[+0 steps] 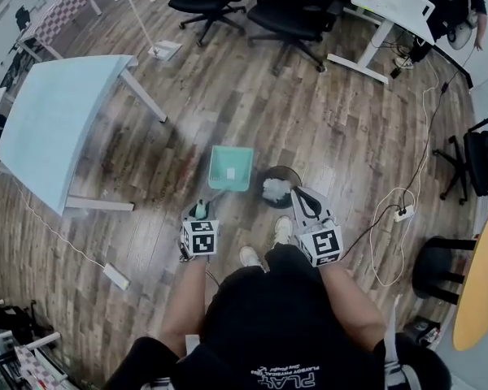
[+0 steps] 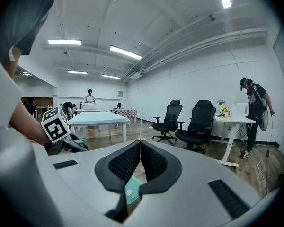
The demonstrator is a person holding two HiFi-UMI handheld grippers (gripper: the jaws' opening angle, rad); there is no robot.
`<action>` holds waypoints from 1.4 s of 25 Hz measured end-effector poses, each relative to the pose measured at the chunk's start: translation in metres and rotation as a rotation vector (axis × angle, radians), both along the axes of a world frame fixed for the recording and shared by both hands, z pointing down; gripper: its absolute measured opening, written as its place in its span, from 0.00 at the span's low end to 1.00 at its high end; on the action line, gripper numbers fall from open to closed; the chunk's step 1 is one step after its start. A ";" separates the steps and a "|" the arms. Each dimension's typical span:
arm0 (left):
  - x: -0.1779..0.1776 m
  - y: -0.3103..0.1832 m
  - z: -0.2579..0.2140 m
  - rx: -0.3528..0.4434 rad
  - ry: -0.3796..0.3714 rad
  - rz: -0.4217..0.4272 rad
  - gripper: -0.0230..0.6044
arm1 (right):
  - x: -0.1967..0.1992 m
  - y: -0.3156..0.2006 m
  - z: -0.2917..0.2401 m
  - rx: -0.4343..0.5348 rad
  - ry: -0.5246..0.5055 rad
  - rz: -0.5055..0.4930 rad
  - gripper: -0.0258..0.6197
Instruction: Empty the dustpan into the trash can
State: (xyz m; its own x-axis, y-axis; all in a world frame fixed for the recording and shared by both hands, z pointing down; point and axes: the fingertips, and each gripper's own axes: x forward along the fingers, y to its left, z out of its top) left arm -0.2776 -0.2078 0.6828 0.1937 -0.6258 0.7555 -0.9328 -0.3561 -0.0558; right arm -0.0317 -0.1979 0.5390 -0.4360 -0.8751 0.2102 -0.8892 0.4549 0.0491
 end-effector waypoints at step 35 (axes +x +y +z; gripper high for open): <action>0.065 -0.091 0.176 -0.209 -0.073 0.038 0.20 | 0.013 -0.093 0.131 -0.257 -0.064 -0.131 0.08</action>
State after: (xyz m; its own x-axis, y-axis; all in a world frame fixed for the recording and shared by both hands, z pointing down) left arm -0.2124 -0.2983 0.8592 0.1546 -0.4474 0.8808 -0.9147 -0.4018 -0.0435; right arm -0.0190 -0.2913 0.6698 -0.5610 -0.7324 0.3857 -0.8199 0.5560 -0.1367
